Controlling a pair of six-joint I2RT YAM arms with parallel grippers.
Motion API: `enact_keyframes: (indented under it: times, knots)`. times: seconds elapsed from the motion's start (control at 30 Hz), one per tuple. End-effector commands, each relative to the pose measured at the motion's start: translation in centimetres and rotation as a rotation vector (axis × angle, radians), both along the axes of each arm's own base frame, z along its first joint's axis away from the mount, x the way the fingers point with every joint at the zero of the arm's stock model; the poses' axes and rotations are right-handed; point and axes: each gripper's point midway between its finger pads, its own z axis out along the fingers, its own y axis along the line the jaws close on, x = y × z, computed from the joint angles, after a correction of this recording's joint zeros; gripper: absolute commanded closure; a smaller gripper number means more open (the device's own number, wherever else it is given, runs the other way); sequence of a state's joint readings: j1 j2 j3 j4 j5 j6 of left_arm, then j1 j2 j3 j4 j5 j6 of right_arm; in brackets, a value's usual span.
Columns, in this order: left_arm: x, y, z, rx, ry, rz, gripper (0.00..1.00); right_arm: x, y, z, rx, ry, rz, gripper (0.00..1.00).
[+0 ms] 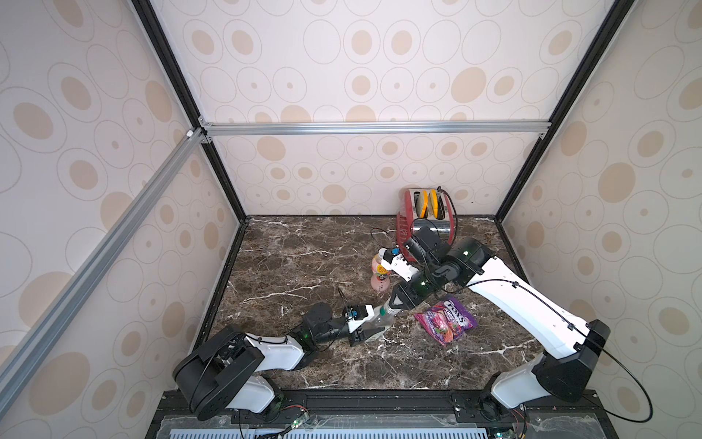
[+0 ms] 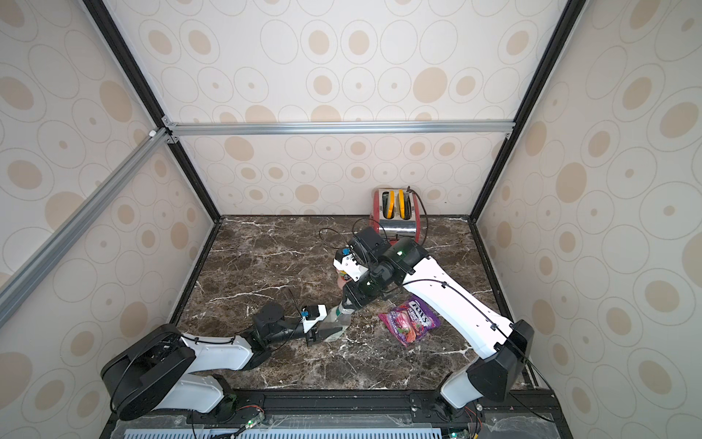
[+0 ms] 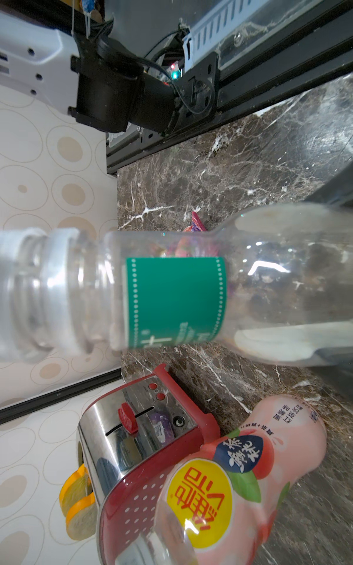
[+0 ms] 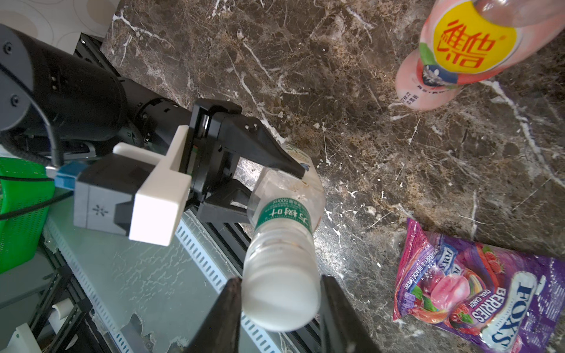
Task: Screw on the bottle caps
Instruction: Screw the bottle cap onto the plastic bottle.
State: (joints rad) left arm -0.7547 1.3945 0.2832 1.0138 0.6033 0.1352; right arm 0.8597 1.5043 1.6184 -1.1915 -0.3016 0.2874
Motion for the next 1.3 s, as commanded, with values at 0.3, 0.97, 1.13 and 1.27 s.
enact_keyframes:
  times: [0.3, 0.97, 1.13, 1.27]
  knots:
    - [-0.1, -0.7, 4.9, -0.117, -0.091, -0.024, 0.48, -0.9, 0.5, -1.5, -0.043, 0.034, 0.078, 0.63]
    - [0.5, 0.2, 7.0, -0.159, -0.175, 0.073, 0.49, -0.1, 0.8, -0.6, -0.013, 0.103, -0.027, 0.61]
    - [1.6, 1.0, 8.4, -0.150, -0.266, 0.185, 0.50, 0.7, 0.7, -2.5, -0.030, 0.183, -0.195, 0.61]
    - [1.6, 1.0, 8.9, -0.076, -0.378, 0.258, 0.50, 1.3, 1.6, -3.8, 0.057, 0.317, -0.395, 0.63]
